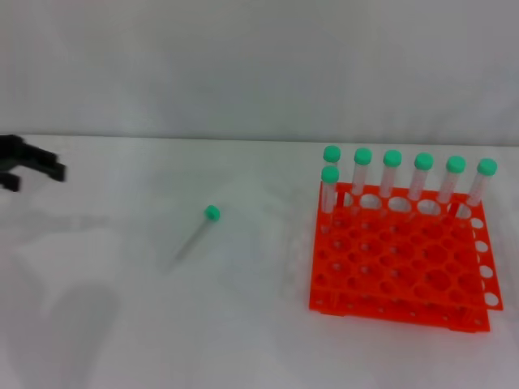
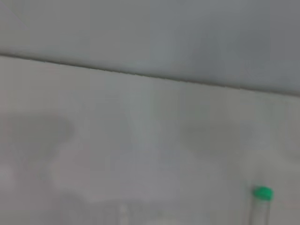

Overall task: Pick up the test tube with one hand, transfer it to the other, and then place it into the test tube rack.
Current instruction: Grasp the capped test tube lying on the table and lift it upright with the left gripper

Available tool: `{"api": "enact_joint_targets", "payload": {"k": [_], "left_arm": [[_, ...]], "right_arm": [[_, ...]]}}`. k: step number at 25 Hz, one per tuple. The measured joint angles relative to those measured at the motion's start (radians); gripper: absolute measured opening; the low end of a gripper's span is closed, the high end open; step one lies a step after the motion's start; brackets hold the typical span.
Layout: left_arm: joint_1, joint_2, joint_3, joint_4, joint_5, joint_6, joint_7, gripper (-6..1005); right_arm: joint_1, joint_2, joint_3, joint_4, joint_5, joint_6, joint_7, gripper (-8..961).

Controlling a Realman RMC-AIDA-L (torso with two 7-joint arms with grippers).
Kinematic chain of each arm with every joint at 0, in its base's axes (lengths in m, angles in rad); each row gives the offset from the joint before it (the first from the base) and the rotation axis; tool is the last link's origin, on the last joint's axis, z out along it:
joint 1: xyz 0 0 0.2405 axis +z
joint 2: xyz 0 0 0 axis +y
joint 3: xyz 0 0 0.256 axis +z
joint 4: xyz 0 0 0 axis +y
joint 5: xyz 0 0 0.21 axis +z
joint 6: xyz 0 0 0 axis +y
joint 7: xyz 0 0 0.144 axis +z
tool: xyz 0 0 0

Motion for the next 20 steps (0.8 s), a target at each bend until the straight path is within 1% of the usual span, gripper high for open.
{"api": "enact_joint_targets", "payload": {"k": [3, 5, 8, 10, 11, 12, 13, 15, 16, 17, 19, 20], "left_arm": [[-0.043, 0.019, -0.001, 0.135, 0.092, -0.050, -0.008, 862], [-0.064, 0.020, -0.001, 0.189, 0.150, -0.082, -0.014, 862], [-0.089, 0.007, -0.002, 0.228, 0.222, -0.134, -0.021, 862], [-0.103, -0.009, -0.002, 0.248, 0.253, -0.163, -0.027, 861], [-0.103, -0.009, -0.002, 0.248, 0.253, -0.163, -0.027, 861], [-0.111, -0.019, -0.002, 0.265, 0.271, -0.186, -0.032, 861], [-0.131, -0.043, -0.002, 0.311, 0.310, -0.238, -0.050, 861], [-0.145, -0.063, -0.002, 0.338, 0.336, -0.278, -0.065, 861], [-0.159, -0.081, -0.002, 0.347, 0.353, -0.307, -0.072, 861], [-0.162, -0.086, -0.002, 0.348, 0.356, -0.311, -0.072, 860], [-0.177, -0.105, -0.002, 0.354, 0.371, -0.329, -0.072, 860], [-0.182, -0.110, -0.002, 0.358, 0.374, -0.334, -0.072, 860]], "right_arm": [[-0.001, 0.003, 0.001, 0.008, 0.000, 0.000, 0.000, 873], [-0.002, 0.005, 0.001, 0.010, 0.000, 0.000, 0.000, 873], [0.001, 0.007, 0.000, 0.019, 0.000, 0.000, 0.000, 873], [0.001, 0.007, 0.001, 0.025, 0.000, -0.003, 0.002, 873], [0.000, 0.007, 0.001, 0.025, 0.000, -0.003, 0.003, 873], [-0.003, 0.007, 0.001, 0.025, 0.000, -0.004, 0.005, 873], [-0.006, 0.007, 0.001, 0.026, 0.000, -0.005, 0.007, 873], [-0.008, 0.008, 0.001, 0.028, 0.000, -0.005, 0.007, 873], [-0.008, 0.008, 0.001, 0.031, 0.000, -0.005, 0.007, 873], [-0.007, 0.009, 0.001, 0.034, 0.000, -0.005, 0.007, 873], [-0.005, 0.009, 0.002, 0.037, 0.000, -0.005, 0.007, 873], [-0.004, 0.009, 0.001, 0.037, 0.000, -0.005, 0.007, 873]]}}
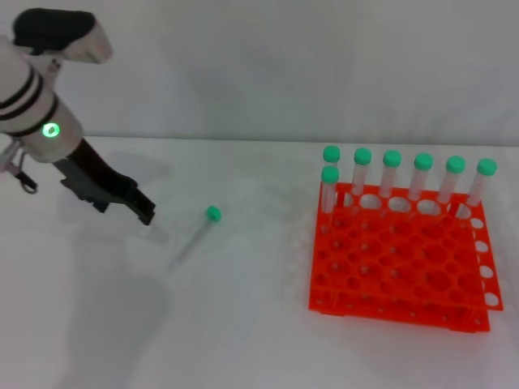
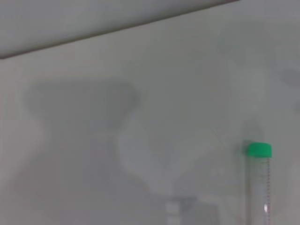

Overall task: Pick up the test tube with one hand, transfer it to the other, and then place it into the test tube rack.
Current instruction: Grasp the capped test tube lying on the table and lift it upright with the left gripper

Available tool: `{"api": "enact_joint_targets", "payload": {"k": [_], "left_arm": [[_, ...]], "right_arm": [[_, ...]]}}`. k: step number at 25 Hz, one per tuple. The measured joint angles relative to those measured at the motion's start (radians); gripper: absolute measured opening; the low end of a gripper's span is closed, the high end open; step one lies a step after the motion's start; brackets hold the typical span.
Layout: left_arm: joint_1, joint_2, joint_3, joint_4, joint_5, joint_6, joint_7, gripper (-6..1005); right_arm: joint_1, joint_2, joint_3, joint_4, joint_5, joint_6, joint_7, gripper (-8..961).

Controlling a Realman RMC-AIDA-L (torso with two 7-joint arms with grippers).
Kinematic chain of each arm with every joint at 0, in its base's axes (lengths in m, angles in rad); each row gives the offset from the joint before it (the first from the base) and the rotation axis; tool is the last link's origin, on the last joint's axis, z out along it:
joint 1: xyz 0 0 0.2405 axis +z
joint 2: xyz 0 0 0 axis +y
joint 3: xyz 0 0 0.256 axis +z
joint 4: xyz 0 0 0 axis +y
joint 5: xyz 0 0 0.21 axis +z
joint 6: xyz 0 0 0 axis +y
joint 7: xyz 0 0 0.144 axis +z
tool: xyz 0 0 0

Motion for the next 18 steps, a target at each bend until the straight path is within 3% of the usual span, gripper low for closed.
{"api": "enact_joint_targets", "payload": {"k": [5, 7, 18], "left_arm": [[-0.007, -0.012, -0.001, 0.045, 0.002, -0.012, -0.021, 848], [-0.004, -0.035, -0.001, 0.061, 0.005, -0.033, -0.039, 844], [0.011, -0.058, -0.002, 0.073, 0.007, -0.048, -0.065, 818]], "right_arm": [[0.002, 0.000, 0.000, 0.003, 0.000, 0.003, -0.004, 872], [0.000, 0.000, 0.000, 0.003, 0.000, 0.001, -0.004, 872], [0.006, 0.000, 0.001, 0.004, 0.000, -0.003, -0.005, 873]]}}
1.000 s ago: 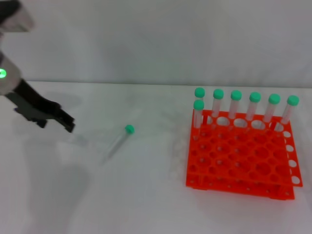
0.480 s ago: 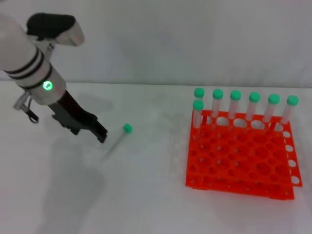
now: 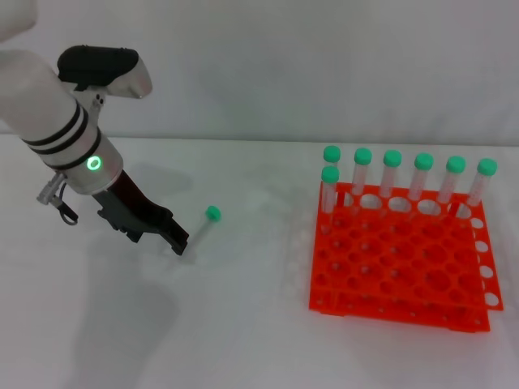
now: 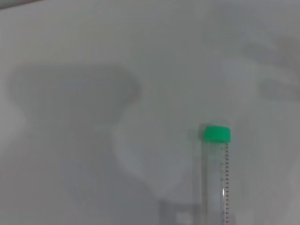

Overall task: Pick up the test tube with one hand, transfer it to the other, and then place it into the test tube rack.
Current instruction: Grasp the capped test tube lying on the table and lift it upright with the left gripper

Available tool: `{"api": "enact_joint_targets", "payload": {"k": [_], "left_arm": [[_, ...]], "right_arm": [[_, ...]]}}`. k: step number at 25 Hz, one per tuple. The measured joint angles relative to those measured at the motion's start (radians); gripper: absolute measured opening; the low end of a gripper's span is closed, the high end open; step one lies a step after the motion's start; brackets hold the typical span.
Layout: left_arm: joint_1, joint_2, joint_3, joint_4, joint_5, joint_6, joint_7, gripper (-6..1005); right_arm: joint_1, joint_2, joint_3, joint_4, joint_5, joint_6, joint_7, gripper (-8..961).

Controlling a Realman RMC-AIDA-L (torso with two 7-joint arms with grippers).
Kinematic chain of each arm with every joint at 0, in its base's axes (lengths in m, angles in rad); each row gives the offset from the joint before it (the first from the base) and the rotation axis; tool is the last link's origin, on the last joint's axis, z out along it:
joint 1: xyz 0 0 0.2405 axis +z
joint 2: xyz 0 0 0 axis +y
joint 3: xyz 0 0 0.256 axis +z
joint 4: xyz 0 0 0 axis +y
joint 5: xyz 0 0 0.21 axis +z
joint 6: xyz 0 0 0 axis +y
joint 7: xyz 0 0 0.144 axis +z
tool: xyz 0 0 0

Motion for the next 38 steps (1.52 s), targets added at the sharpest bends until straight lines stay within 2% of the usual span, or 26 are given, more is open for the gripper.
{"api": "enact_joint_targets", "payload": {"k": [11, 17, 23, 31, 38], "left_arm": [[0.009, -0.013, 0.000, 0.029, 0.001, -0.033, -0.010, 793], [0.017, -0.017, 0.000, 0.050, -0.001, -0.052, -0.012, 574], [0.023, -0.019, 0.000, 0.050, 0.000, -0.063, -0.022, 502], [0.040, -0.025, 0.000, 0.085, 0.001, -0.138, -0.021, 503], [0.041, -0.032, 0.000, 0.091, -0.003, -0.148, -0.016, 502]], "right_arm": [[-0.001, -0.002, 0.000, -0.007, 0.000, -0.001, 0.000, 872], [-0.002, -0.003, -0.001, -0.010, 0.000, -0.001, 0.000, 872], [-0.004, -0.004, -0.001, -0.011, 0.000, -0.001, 0.000, 873], [-0.006, -0.004, 0.000, -0.011, 0.000, -0.001, 0.000, 872], [-0.002, -0.004, -0.009, -0.010, -0.001, -0.002, 0.000, 872]]}}
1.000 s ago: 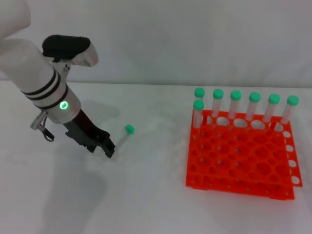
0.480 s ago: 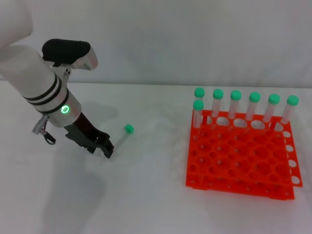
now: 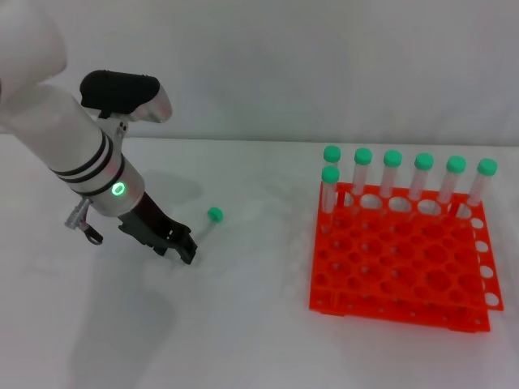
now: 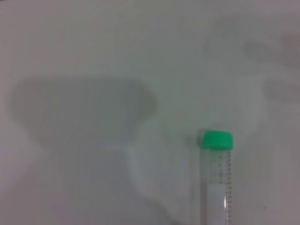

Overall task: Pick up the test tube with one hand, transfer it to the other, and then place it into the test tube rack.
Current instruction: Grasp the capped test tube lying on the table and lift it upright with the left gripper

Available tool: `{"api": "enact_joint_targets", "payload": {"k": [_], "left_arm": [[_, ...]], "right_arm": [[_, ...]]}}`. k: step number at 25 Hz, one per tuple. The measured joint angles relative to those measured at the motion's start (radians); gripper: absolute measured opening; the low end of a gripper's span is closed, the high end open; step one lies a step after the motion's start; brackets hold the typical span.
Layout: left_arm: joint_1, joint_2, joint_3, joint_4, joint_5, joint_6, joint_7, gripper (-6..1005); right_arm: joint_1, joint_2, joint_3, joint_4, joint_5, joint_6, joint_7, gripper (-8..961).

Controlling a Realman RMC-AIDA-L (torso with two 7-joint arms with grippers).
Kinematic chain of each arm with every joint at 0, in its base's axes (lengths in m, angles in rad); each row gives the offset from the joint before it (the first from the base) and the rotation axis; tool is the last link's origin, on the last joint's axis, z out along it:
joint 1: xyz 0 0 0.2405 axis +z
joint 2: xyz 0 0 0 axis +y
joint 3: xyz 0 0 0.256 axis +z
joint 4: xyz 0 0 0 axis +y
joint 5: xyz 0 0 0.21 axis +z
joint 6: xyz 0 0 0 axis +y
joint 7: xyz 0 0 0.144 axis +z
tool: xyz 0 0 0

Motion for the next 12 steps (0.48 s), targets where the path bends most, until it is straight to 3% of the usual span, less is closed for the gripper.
{"api": "enact_joint_targets", "payload": {"k": [6, 12], "left_arm": [[0.008, -0.006, 0.000, 0.000, 0.004, -0.010, -0.001, 500], [0.013, -0.006, 0.000, 0.000, 0.013, -0.018, 0.000, 304]], "right_arm": [[-0.003, 0.001, -0.001, 0.000, -0.001, -0.001, 0.000, 873], [-0.005, 0.001, -0.002, -0.002, -0.001, -0.001, 0.002, 873]]}}
